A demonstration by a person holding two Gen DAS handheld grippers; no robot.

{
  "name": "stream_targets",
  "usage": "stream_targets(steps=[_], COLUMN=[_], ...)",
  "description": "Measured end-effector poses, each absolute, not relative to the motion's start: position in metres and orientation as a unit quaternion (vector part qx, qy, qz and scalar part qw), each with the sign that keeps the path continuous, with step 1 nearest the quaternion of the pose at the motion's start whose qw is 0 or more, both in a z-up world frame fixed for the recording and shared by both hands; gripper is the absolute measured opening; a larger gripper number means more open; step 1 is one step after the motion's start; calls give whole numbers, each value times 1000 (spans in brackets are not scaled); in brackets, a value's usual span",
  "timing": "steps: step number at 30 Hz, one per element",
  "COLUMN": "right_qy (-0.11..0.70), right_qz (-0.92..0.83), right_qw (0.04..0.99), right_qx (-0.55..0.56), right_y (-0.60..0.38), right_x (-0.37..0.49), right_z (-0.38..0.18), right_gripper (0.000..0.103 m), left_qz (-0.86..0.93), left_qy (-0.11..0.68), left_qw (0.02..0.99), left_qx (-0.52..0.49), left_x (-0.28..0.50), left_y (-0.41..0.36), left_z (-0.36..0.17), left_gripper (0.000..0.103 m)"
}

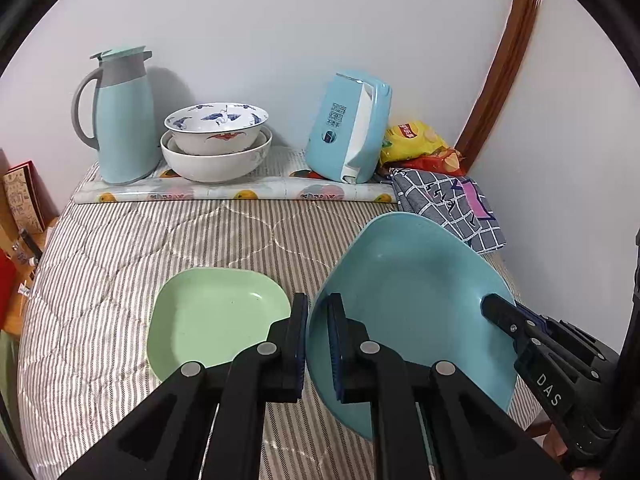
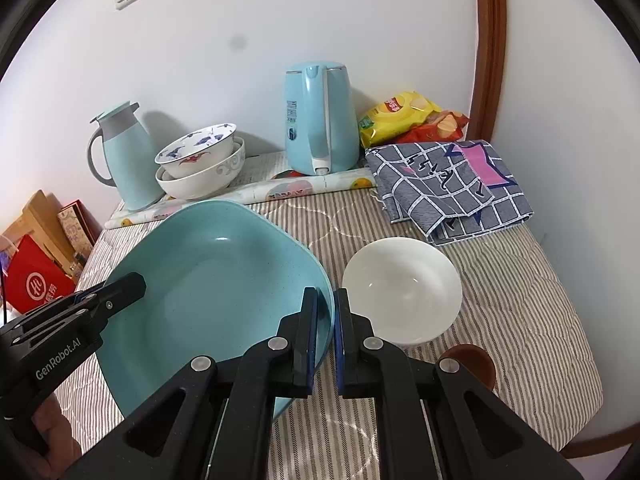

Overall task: Organize plates and bowls
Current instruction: 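Lift the blue plate with both grippers and carry it onto the green plate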

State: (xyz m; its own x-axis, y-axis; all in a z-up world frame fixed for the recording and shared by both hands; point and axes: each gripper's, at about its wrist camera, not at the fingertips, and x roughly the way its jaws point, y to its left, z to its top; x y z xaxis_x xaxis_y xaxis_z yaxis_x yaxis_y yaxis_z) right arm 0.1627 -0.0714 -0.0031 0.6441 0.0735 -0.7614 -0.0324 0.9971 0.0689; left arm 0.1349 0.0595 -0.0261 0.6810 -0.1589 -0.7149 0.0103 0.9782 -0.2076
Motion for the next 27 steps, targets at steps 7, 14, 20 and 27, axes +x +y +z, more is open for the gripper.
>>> stream_targets(steps=[7,14,20,27], right_qy=[422,428,439,458], right_qz=[37,47,58,76], right_qw=[906,902,897,886], right_qx=[24,18,10,1], right_y=[-60,-43,-25,-1], right_x=[162,165,169,176], right_z=[-4,-12,-22,-44], right_gripper=[7,7,8,8], left_qz=[-36,-24,-11,8], left_qy=[397,402,411,427], left_qw=[912,909,905,896], left_qx=[-95,-104,-112,-124], left_x=[130,131,130,129], left_y=[71,89,106,130], left_z=[-28,-34,-45,-67], left_gripper=[10,10,10,10])
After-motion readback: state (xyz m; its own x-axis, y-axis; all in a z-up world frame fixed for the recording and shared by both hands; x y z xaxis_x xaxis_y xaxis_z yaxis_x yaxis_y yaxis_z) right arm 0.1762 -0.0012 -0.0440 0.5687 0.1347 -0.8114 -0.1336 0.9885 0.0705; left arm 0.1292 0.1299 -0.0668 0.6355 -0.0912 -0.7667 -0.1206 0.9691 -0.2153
